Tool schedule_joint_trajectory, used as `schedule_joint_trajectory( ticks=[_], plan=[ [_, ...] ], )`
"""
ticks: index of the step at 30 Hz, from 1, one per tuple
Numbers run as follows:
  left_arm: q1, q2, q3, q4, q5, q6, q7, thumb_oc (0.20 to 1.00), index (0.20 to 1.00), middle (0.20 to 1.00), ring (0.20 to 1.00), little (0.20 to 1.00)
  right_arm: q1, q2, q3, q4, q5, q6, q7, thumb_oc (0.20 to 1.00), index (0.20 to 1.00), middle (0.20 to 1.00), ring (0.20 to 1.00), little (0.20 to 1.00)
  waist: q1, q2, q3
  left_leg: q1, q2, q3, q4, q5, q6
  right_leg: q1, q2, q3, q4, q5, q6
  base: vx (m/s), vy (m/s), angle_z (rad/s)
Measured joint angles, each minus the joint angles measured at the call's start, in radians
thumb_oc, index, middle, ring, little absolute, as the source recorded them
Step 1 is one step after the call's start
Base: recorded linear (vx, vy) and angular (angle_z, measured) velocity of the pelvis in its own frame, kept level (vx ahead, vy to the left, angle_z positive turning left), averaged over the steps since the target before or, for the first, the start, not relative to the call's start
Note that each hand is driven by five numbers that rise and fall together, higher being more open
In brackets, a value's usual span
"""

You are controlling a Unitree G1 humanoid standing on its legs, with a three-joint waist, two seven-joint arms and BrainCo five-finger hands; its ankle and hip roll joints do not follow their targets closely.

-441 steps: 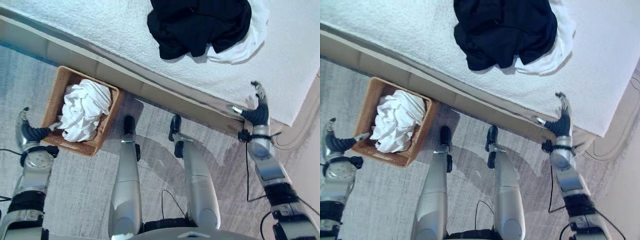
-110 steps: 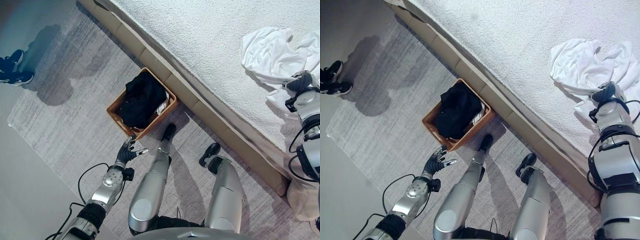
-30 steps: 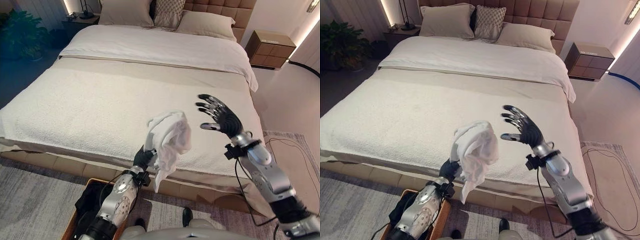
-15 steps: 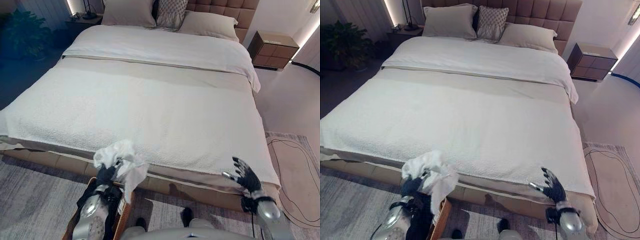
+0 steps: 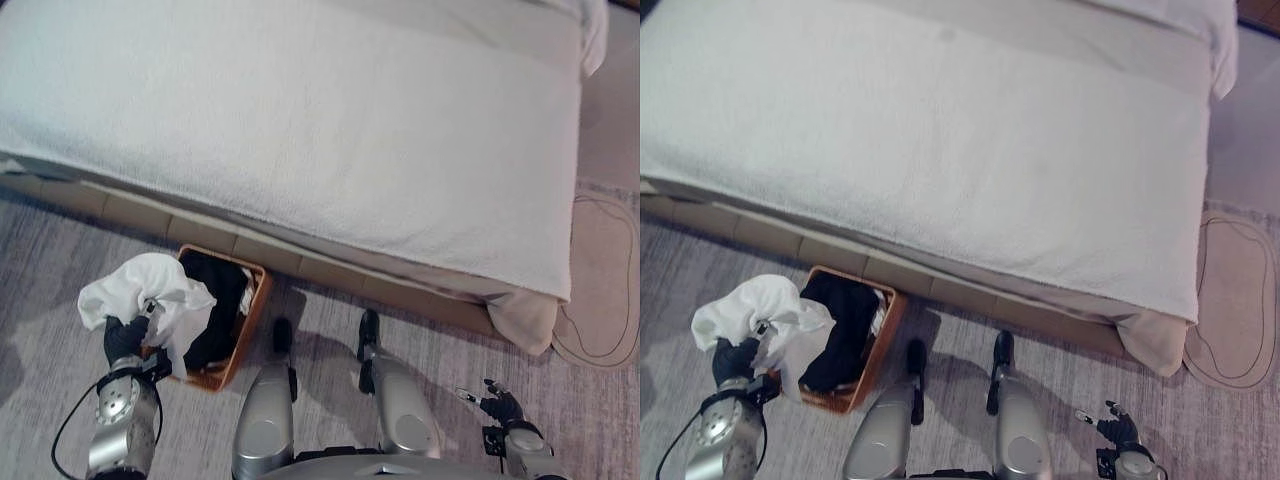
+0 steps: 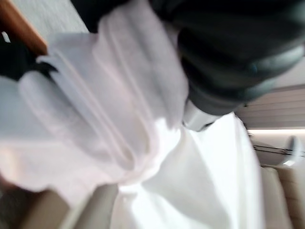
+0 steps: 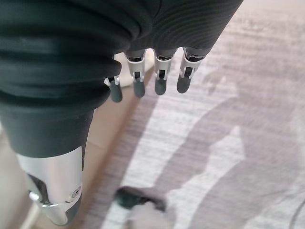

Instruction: Pick up clothes into the bucket

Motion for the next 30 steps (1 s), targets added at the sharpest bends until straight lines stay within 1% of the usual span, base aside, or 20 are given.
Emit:
schedule_joint_trajectory(
  ticks=[2, 3, 6, 7, 8, 9, 11, 13, 14, 15, 16, 18, 19, 20, 21, 24, 25, 26, 27, 30],
  plan=[
    [-0.064, 0.016, -0.002, 0.051, 0.010, 0.000, 0.024, 0.200, 0.200, 0.200, 0.200, 0.200, -0.037, -0.001, 0.000, 0.001, 0.002, -0.001, -0.017, 1.000, 1.000, 1.000, 1.000, 1.000, 0.002, -0.001, 0.040, -0.041, -0.002, -0.005, 0.025, 0.002, 0.002, -0.041, -0.005, -0.007, 0.037, -0.005, -0.007, -0.12, 0.003, 0.18],
    [-0.087, 0.039, -0.031, 0.083, 0.032, -0.004, 0.043, 0.200, 0.200, 0.200, 0.200, 0.200, -0.046, -0.001, 0.006, -0.004, 0.010, -0.009, -0.024, 1.000, 1.000, 1.000, 1.000, 1.000, 0.002, -0.001, 0.040, -0.066, -0.003, -0.015, 0.040, 0.000, 0.000, -0.064, -0.009, -0.012, 0.056, -0.011, -0.011, -0.07, 0.000, 0.16],
    [-0.129, 0.072, -0.051, 0.138, 0.071, -0.013, 0.072, 0.200, 0.200, 0.200, 0.200, 0.200, -0.072, -0.004, 0.011, -0.012, 0.030, -0.025, -0.044, 1.000, 1.000, 1.000, 1.000, 1.000, -0.002, -0.005, 0.044, -0.118, -0.006, -0.029, 0.072, -0.003, -0.005, -0.117, -0.014, -0.018, 0.100, -0.028, -0.016, -0.05, -0.005, 0.14],
    [-0.149, 0.098, -0.074, 0.176, 0.082, -0.016, 0.087, 0.200, 0.200, 0.200, 0.200, 0.200, -0.077, -0.009, 0.026, -0.027, 0.042, -0.032, -0.055, 1.000, 1.000, 1.000, 1.000, 1.000, -0.002, -0.006, 0.045, -0.152, -0.006, -0.033, 0.092, -0.007, -0.010, -0.148, -0.016, -0.019, 0.125, -0.037, -0.022, -0.03, -0.006, 0.07],
    [-0.157, 0.106, -0.076, 0.191, 0.090, -0.015, 0.093, 0.200, 0.200, 0.200, 0.200, 0.200, -0.082, -0.009, 0.027, -0.033, 0.045, -0.036, -0.057, 1.000, 1.000, 1.000, 1.000, 1.000, -0.003, -0.008, 0.046, -0.166, -0.006, -0.033, 0.100, -0.007, -0.010, -0.163, -0.016, -0.019, 0.136, -0.041, -0.020, -0.04, -0.004, 0.08],
    [-0.180, 0.124, -0.080, 0.223, 0.118, -0.015, 0.112, 0.200, 0.200, 0.200, 0.200, 0.200, -0.087, -0.012, 0.041, -0.046, 0.060, -0.048, -0.063, 1.000, 1.000, 1.000, 1.000, 1.000, -0.003, -0.011, 0.047, -0.202, -0.007, -0.039, 0.121, -0.008, -0.012, -0.199, -0.019, -0.018, 0.163, -0.048, -0.026, -0.03, 0.006, 0.09],
    [-0.196, 0.137, -0.085, 0.233, 0.122, -0.015, 0.135, 0.200, 0.200, 0.200, 0.200, 0.200, -0.097, -0.009, 0.046, -0.045, 0.065, -0.051, -0.073, 1.000, 1.000, 1.000, 1.000, 1.000, -0.005, -0.014, 0.049, -0.244, -0.008, -0.046, 0.151, -0.012, -0.017, -0.239, -0.019, -0.018, 0.197, -0.061, -0.025, -0.03, 0.005, 0.11],
    [-0.221, 0.152, -0.098, 0.259, 0.164, -0.011, 0.157, 0.200, 0.200, 0.200, 0.200, 0.200, -0.103, -0.009, 0.047, -0.046, 0.085, -0.058, -0.084, 1.000, 1.000, 1.000, 1.000, 1.000, -0.007, -0.017, 0.050, -0.282, -0.014, -0.060, 0.192, -0.023, -0.021, -0.274, -0.027, -0.024, 0.249, -0.085, -0.031, 0.01, 0.001, 0.17],
    [-0.243, 0.174, -0.131, 0.291, 0.186, -0.011, 0.170, 0.200, 0.200, 0.200, 0.200, 0.200, -0.102, -0.019, 0.070, -0.045, 0.097, -0.062, -0.096, 1.000, 1.000, 1.000, 1.000, 1.000, -0.009, -0.018, 0.048, -0.312, -0.021, -0.072, 0.233, -0.042, -0.016, -0.304, -0.037, -0.026, 0.293, -0.112, -0.040, -0.04, 0.010, 0.19],
    [-0.256, 0.189, -0.146, 0.306, 0.195, -0.006, 0.174, 0.200, 0.200, 0.200, 0.200, 0.200, -0.105, -0.026, 0.084, -0.049, 0.099, -0.063, -0.098, 1.000, 1.000, 1.000, 1.000, 1.000, -0.010, -0.018, 0.048, -0.332, -0.023, -0.081, 0.257, -0.059, -0.018, -0.321, -0.040, -0.028, 0.318, -0.130, -0.042, 0.05, -0.011, 0.18],
    [-0.271, 0.207, -0.147, 0.309, 0.200, 0.002, 0.182, 0.200, 0.200, 0.200, 0.200, 0.200, -0.105, -0.027, 0.092, -0.066, 0.100, -0.065, -0.102, 1.000, 1.000, 1.000, 1.000, 1.000, -0.013, -0.022, 0.046, -0.371, -0.023, -0.085, 0.293, -0.066, -0.017, -0.355, -0.041, -0.030, 0.350, -0.141, -0.040, -0.02, 0.006, 0.12],
    [-0.300, 0.227, -0.159, 0.340, 0.216, 0.010, 0.195, 0.200, 0.200, 0.200, 0.200, 0.200, -0.112, -0.036, 0.113, -0.074, 0.100, -0.070, -0.107, 1.000, 1.000, 1.000, 1.000, 1.000, -0.010, -0.026, 0.048, -0.418, -0.023, -0.091, 0.338, -0.082, -0.024, -0.395, -0.042, -0.030, 0.388, -0.151, -0.047, 0.03, -0.006, 0.04],
    [-0.322, 0.236, -0.155, 0.358, 0.226, 0.028, 0.210, 0.200, 0.200, 0.200, 0.200, 0.200, -0.128, -0.034, 0.117, -0.076, 0.100, -0.070, -0.110, 1.000, 1.000, 1.000, 1.000, 1.000, -0.010, -0.032, 0.051, -0.443, -0.022, -0.093, 0.366, -0.090, -0.024, -0.416, -0.042, -0.030, 0.405, -0.153, -0.050, -0.01, 0.011, -0.03],
    [-0.329, 0.235, -0.157, 0.365, 0.230, 0.030, 0.217, 0.373, 0.373, 0.373, 0.373, 0.373, -0.133, -0.035, 0.119, -0.077, 0.101, -0.071, -0.111, 1.000, 1.000, 1.000, 1.000, 1.000, -0.012, -0.035, 0.050, -0.455, -0.021, -0.093, 0.377, -0.091, -0.023, -0.426, -0.042, -0.029, 0.412, -0.153, -0.050, -0.02, 0.015, -0.04],
    [-0.350, 0.238, -0.158, 0.385, 0.234, 0.032, 0.224, 1.000, 1.000, 1.000, 1.000, 1.000, -0.136, -0.040, 0.122, -0.079, 0.101, -0.076, -0.113, 1.000, 1.000, 1.000, 1.000, 1.000, -0.013, -0.035, 0.050, -0.475, -0.023, -0.094, 0.402, -0.099, -0.021, -0.442, -0.044, -0.028, 0.429, -0.157, -0.052, 0.00, 0.000, 0.00],
    [-0.380, 0.248, -0.157, 0.388, 0.234, 0.047, 0.241, 1.000, 1.000, 1.000, 1.000, 1.000, -0.141, -0.042, 0.132, -0.083, 0.101, -0.077, -0.119, 1.000, 1.000, 1.000, 1.000, 1.000, -0.017, -0.039, 0.051, -0.515, -0.029, -0.104, 0.426, -0.101, -0.022, -0.475, -0.050, -0.028, 0.449, -0.158, -0.050, 0.01, 0.008, 0.05],
    [-0.380, 0.257, -0.157, 0.388, 0.234, 0.050, 0.244, 1.000, 1.000, 1.000, 1.000, 1.000, -0.148, -0.041, 0.147, -0.083, 0.108, -0.077, -0.120, 1.000, 1.000, 1.000, 1.000, 1.000, -0.032, -0.041, 0.051, -0.522, -0.035, -0.112, 0.435, -0.101, -0.021, -0.476, -0.050, -0.028, 0.451, -0.158, -0.050, 0.01, 0.013, 0.10],
    [-0.379, 0.261, -0.157, 0.389, 0.234, 0.051, 0.244, 1.000, 1.000, 1.000, 1.000, 1.000, -0.151, -0.042, 0.153, -0.083, 0.110, -0.077, -0.120, 1.000, 1.000, 1.000, 1.000, 1.000, -0.036, -0.043, 0.051, -0.523, -0.036, -0.113, 0.437, -0.101, -0.021, -0.476, -0.051, -0.028, 0.452, -0.158, -0.050, 0.02, 0.013, 0.03],
    [-0.383, 0.269, -0.157, 0.385, 0.234, 0.052, 0.245, 1.000, 1.000, 1.000, 1.000, 1.000, -0.152, -0.041, 0.157, -0.085, 0.110, -0.077, -0.120, 1.000, 1.000, 1.000, 1.000, 1.000, -0.037, -0.050, 0.050, -0.523, -0.037, -0.112, 0.438, -0.101, -0.021, -0.477, -0.052, -0.026, 0.448, -0.158, -0.050, 0.02, 0.011, -0.04],
    [-0.386, 0.277, -0.158, 0.377, 0.235, 0.052, 0.257, 1.000, 1.000, 1.000, 1.000, 1.000, -0.153, -0.041, 0.158, -0.085, 0.119, -0.077, -0.121, 1.000, 1.000, 1.000, 1.000, 1.000, -0.037, -0.054, 0.050, -0.523, -0.040, -0.111, 0.436, -0.101, -0.021, -0.476, -0.051, -0.019, 0.442, -0.159, -0.049, 0.01, 0.006, -0.03]
  ],
)
